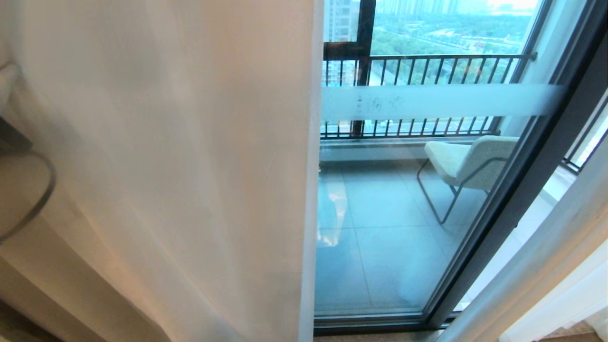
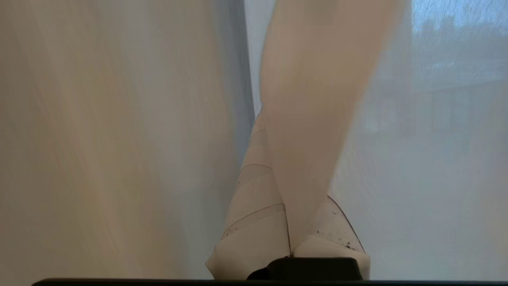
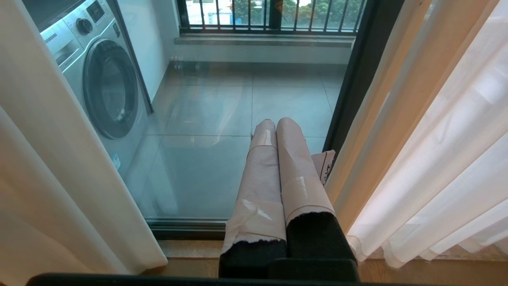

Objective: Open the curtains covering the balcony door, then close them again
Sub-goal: Pull the inner curtains open on both sides

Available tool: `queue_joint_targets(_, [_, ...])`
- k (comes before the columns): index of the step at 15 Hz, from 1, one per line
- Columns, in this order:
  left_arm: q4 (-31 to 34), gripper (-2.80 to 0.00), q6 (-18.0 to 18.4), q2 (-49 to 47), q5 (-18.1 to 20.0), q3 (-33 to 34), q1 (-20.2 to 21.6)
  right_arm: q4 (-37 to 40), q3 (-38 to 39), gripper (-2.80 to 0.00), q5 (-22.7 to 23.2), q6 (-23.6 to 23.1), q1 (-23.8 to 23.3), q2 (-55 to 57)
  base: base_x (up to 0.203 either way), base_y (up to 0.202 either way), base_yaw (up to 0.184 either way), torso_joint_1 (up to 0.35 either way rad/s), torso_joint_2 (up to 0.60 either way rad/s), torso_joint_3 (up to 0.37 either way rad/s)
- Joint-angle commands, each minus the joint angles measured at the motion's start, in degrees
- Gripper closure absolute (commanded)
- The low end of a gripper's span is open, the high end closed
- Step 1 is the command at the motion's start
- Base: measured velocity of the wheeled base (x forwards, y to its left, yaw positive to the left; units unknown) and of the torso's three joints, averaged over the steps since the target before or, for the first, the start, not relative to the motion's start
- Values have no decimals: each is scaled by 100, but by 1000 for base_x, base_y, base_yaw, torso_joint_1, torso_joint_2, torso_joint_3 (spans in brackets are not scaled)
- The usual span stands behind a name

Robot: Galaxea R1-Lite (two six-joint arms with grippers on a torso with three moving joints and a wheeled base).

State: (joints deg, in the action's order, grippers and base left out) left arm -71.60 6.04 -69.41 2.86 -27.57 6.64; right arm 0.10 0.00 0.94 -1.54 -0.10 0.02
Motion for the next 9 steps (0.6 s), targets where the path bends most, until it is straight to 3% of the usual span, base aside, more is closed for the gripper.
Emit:
queue_joint_targets(1, [270, 0, 98, 211, 45, -203, -4, -1, 0, 0, 3, -5, 1, -2, 0, 0, 0, 0, 0, 0])
queue_joint_targets(4, [911, 0, 193, 434, 65, -301, -5, -1, 0, 0, 3, -5, 1, -2, 0, 0, 0, 0, 0, 0])
queue_joint_targets(9, [1331, 0, 98, 436, 2, -361, 77, -1, 0, 0, 3, -5, 1, -2, 0, 0, 0, 0, 0, 0])
